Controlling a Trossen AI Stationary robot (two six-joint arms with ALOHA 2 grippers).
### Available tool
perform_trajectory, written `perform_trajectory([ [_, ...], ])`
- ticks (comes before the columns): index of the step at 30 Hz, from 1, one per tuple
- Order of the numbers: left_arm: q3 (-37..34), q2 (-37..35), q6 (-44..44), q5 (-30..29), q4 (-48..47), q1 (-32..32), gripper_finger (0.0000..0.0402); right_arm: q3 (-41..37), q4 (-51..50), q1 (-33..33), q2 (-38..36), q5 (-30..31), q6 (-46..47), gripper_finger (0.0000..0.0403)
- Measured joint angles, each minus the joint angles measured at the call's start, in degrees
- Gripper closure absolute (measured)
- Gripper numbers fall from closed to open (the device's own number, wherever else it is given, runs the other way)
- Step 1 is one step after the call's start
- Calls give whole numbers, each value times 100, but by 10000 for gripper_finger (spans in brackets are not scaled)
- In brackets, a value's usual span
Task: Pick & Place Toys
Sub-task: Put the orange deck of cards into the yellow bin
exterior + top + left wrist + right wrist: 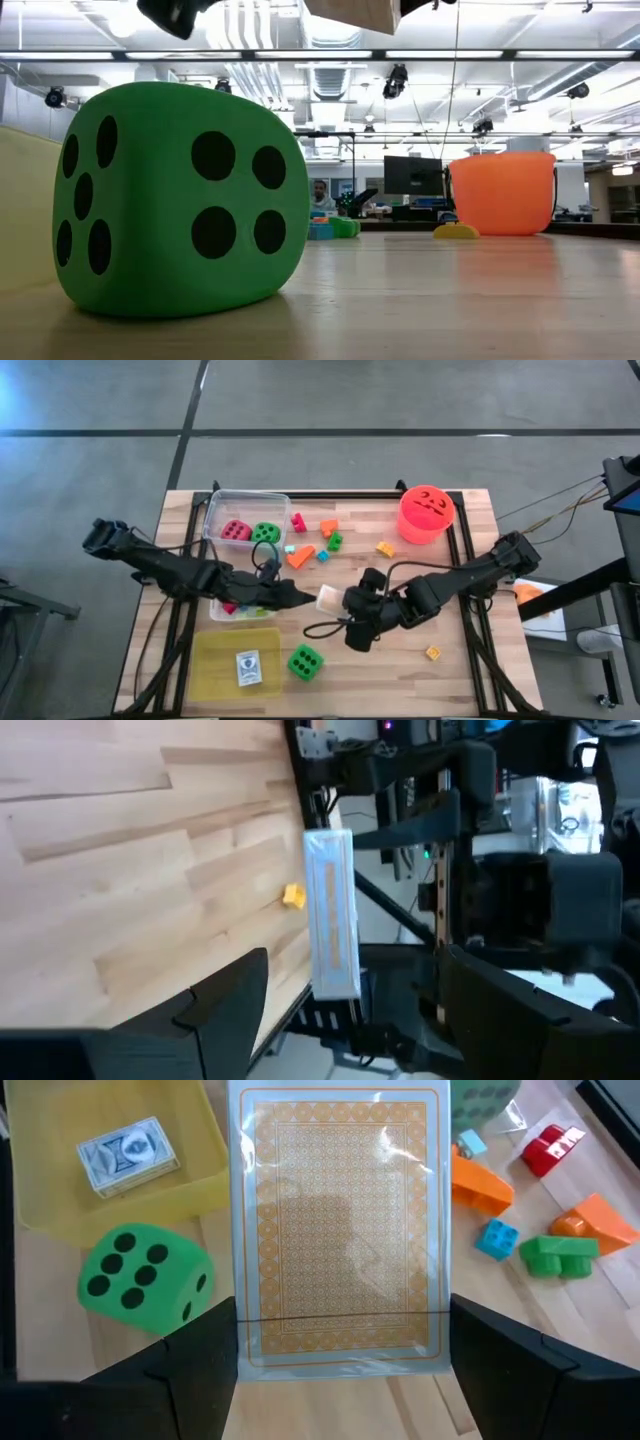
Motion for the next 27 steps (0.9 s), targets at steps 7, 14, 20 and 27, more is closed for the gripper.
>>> perform_trajectory([
  [7, -2, 58, 178, 232, 352, 195, 121, 0, 177, -141, 0, -11, -276, 106],
  [14, -2, 55, 279, 400, 328, 400, 121, 2, 413, -259, -4, -58, -583, 106],
  [20, -2, 148, 319, 684, 376, 487, 131, 2, 528, -321, -7, -63, -758, 106],
  [27, 0, 261, 458, 791, 462, 507, 198, 2, 732, -359, -9, -129, -949, 106],
])
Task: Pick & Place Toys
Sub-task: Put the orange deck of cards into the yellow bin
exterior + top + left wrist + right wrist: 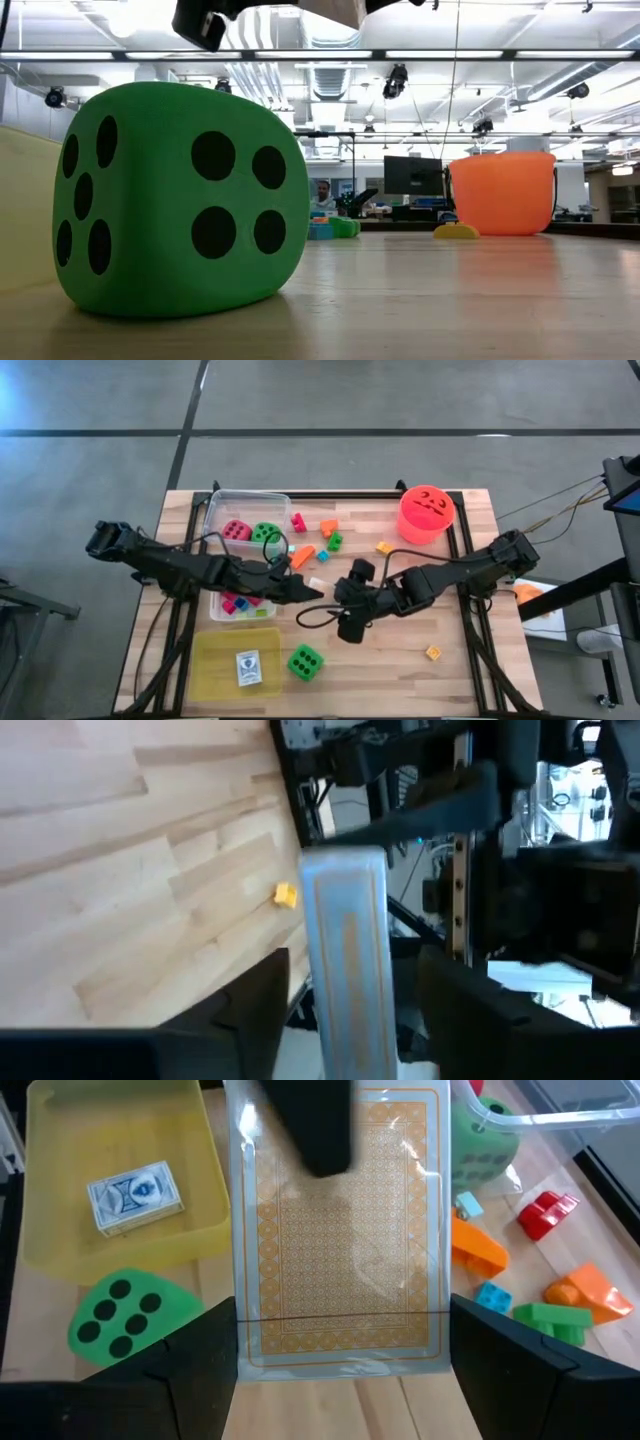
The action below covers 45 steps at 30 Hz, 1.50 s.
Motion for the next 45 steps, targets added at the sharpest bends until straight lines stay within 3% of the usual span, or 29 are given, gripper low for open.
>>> perform_trajectory([
  [10, -2, 2, 8, 0, 37, 23, 352, 0, -50, 7, -11, 15, -150, 105],
  [16, -4, 2, 53, -22, 58, 23, 352, 0, -38, 4, -41, 13, -258, 95],
  [24, 4, 1, 182, 40, 127, 23, 352, 4, 55, 0, -72, -70, -279, 30],
  [31, 4, -97, 333, 32, -37, 23, 352, 4, 24, 0, -74, -305, -174, 21],
  [36, 4, -366, 446, 45, -735, 28, 352, 2, -12, 0, -99, -323, 230, 20],
  [45, 7, -1310, 459, 239, -2818, -271, 352, 2, -79, 2, -175, -321, 390, 19],
])
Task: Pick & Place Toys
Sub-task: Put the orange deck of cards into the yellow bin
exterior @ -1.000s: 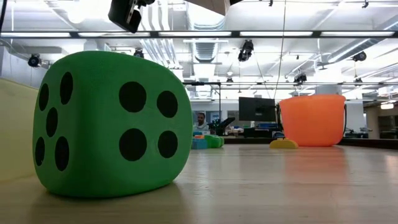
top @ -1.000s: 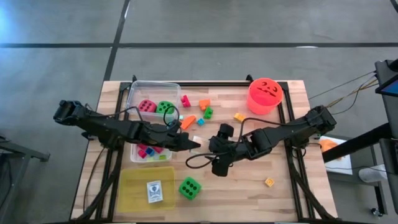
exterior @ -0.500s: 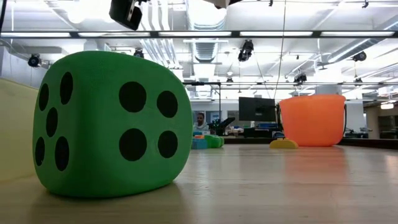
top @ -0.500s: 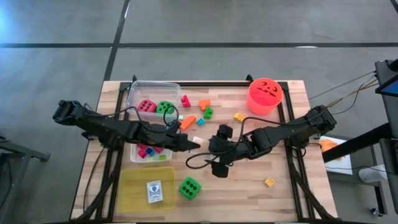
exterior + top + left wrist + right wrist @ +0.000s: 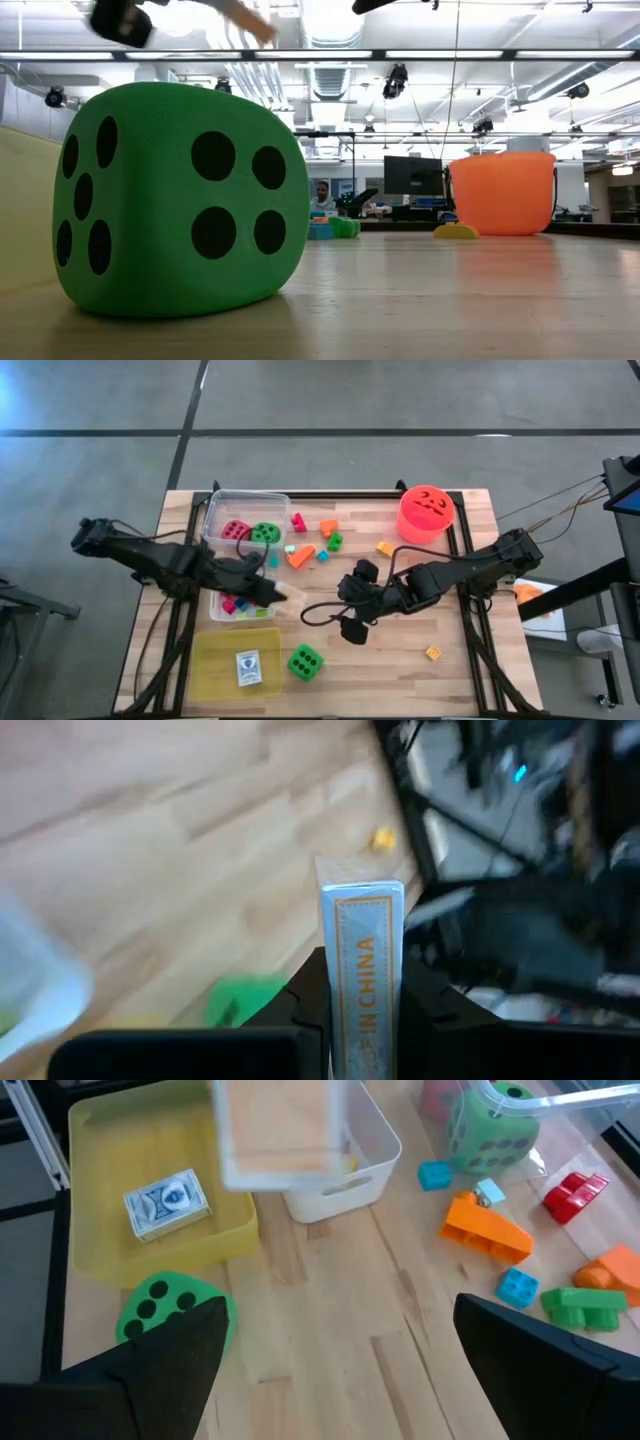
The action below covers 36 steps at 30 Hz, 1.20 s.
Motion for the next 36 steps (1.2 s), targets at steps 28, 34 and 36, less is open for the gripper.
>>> perform_trajectory([
  [28, -13, 744, -699, 2403, -2421, -2712, 352, 0, -153, 2, -7, 170, -43, 19],
  [34, -14, 1028, 228, 2501, -2390, -2713, 352, 0, -155, 4, -7, 166, -22, 19],
  [36, -42, 1122, 534, 2555, -2380, -2713, 352, 0, -157, 4, -7, 166, -17, 19],
])
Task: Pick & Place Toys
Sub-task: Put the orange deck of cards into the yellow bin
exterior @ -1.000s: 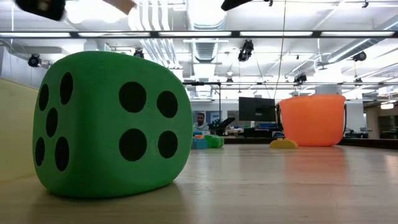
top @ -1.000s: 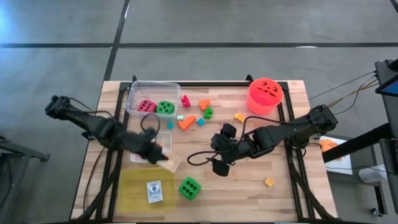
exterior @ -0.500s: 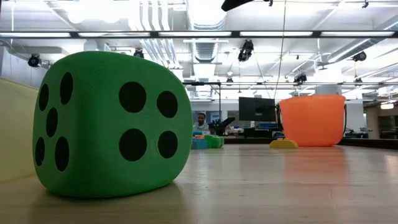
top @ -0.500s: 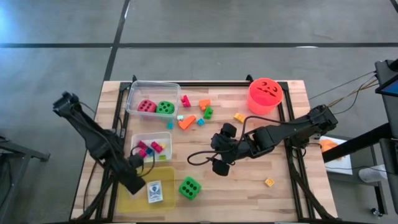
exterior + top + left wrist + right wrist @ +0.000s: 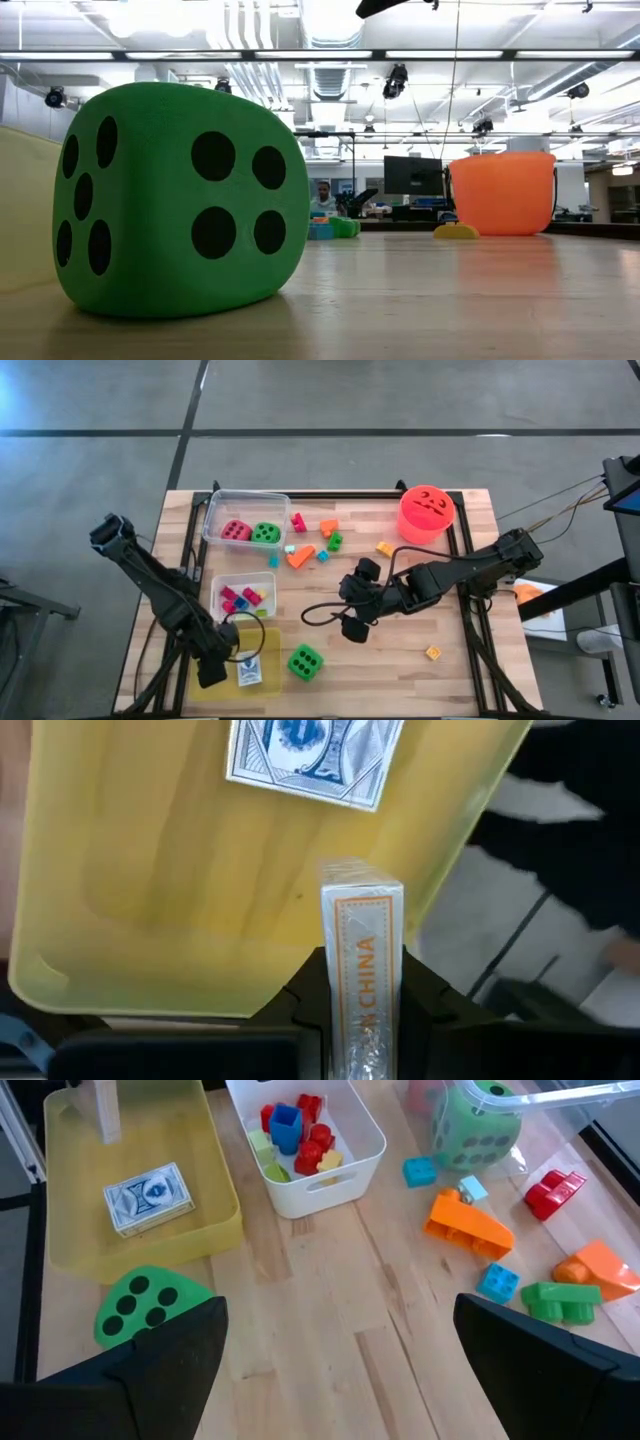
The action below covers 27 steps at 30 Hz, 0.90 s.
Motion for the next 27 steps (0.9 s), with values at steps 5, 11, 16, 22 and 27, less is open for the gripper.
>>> perform_trajectory([
  [5, -267, 158, 369, 110, 139, 0, 352, 0, -115, 2, 2, -18, 20, 19],
  [11, -659, 163, 995, 145, 864, -7, 352, 0, -139, 2, 7, -57, 20, 19],
  [16, -1003, 163, 1404, 227, 1329, -7, 352, 0, -138, 2, 7, -57, 20, 19],
  [22, -1471, 134, 1413, 522, 1682, -2, 352, 0, -138, 2, 7, -59, 20, 19],
  [27, -1777, 124, 1363, 577, 2425, 7, 352, 0, -140, 2, 7, -58, 20, 19],
])
